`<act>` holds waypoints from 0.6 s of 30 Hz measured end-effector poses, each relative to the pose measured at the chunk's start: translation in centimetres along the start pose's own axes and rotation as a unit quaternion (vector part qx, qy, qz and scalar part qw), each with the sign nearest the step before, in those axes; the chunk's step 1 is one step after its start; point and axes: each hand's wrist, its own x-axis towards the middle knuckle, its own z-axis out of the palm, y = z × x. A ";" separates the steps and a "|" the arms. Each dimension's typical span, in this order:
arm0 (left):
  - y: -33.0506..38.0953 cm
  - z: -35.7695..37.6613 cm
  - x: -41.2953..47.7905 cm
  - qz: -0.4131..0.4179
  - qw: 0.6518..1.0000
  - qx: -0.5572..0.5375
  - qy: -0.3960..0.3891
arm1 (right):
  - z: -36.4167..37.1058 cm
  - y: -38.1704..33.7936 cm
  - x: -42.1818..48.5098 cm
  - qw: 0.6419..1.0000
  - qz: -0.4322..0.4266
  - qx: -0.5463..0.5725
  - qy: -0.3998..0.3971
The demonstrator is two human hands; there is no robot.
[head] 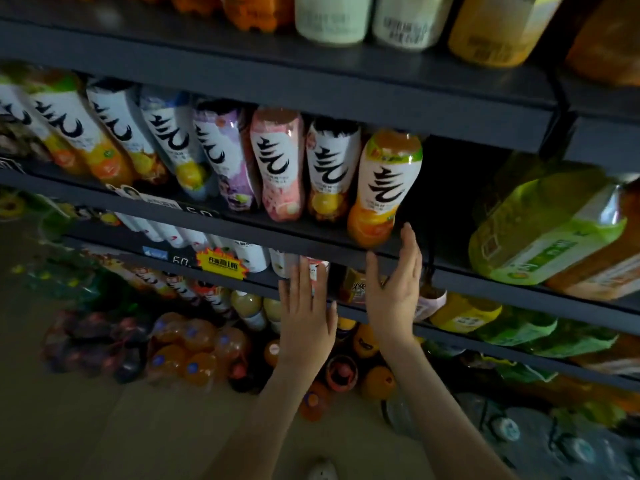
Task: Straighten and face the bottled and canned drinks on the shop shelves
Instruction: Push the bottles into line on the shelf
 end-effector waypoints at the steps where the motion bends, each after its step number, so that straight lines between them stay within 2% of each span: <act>1: 0.0 0.8 -1.3 0.013 1.000 -0.007 -0.007 | -0.2 1.2 -1.6 0.999 -0.030 -0.003 0.018; 3: 0.2 2.9 -3.9 0.042 0.999 -0.012 -0.030 | -0.2 4.5 -5.0 0.999 -0.045 -0.013 0.025; 4: 0.4 4.0 -4.8 0.054 0.997 -0.009 -0.048 | 0.2 6.6 -6.5 1.000 -0.022 -0.019 0.009; 7: 0.8 8.1 -6.3 0.091 0.992 -0.007 -0.086 | 2.0 12.0 -9.4 0.993 0.059 -0.044 -0.087; 12: 0.5 14.8 -4.7 0.102 0.989 0.096 -0.055 | 5.4 17.1 -9.1 0.975 0.046 -0.058 -0.208; 14: -0.3 16.8 -3.8 0.109 0.987 0.109 -0.038 | 6.5 18.3 -8.7 0.972 0.052 -0.057 -0.224; 15: -0.4 17.3 -3.7 0.105 0.989 0.092 -0.057 | 7.0 18.7 -8.5 0.971 0.055 -0.048 -0.226; 18: -1.4 18.9 -3.7 0.139 0.978 0.128 -0.092 | 8.3 19.5 -8.3 0.972 0.052 -0.024 -0.227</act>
